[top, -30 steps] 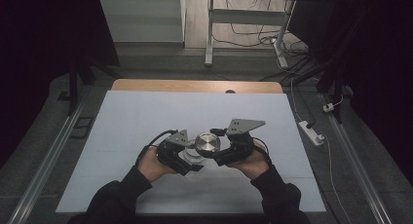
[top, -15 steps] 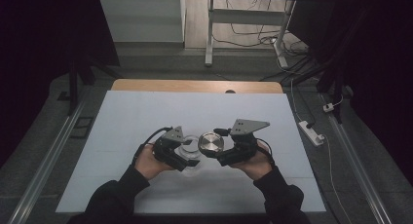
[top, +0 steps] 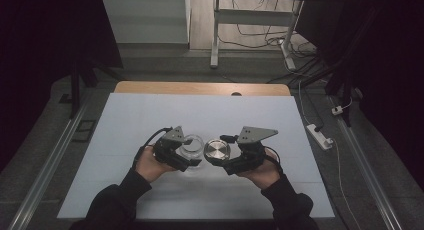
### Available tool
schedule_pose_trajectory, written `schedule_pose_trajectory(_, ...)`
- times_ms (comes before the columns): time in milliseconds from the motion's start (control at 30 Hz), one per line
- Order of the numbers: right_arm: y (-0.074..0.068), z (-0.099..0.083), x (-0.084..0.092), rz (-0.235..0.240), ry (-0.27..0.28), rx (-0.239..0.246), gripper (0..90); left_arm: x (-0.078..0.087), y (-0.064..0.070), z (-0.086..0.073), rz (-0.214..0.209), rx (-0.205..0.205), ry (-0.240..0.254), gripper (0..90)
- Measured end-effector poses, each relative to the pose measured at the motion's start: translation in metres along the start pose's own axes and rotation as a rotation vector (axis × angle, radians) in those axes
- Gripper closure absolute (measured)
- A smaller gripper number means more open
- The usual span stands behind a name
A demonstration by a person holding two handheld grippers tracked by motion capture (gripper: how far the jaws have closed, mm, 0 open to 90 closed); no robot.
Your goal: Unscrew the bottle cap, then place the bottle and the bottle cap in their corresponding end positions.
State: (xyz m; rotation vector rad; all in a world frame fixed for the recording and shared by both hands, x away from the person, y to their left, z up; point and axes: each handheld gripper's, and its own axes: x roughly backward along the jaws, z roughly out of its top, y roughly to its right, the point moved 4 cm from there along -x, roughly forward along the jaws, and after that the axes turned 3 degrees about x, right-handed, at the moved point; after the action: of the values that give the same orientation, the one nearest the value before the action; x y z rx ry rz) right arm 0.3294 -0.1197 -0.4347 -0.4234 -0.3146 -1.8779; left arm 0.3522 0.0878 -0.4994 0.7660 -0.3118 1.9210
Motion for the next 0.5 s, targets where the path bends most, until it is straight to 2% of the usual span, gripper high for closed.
schedule_pose_trajectory(500, -0.007, -0.011, 0.002, 0.005, -0.010, -0.001, 20.3, 0.004, -0.012, 0.005, 0.041, 0.018, 0.023, 15.5)
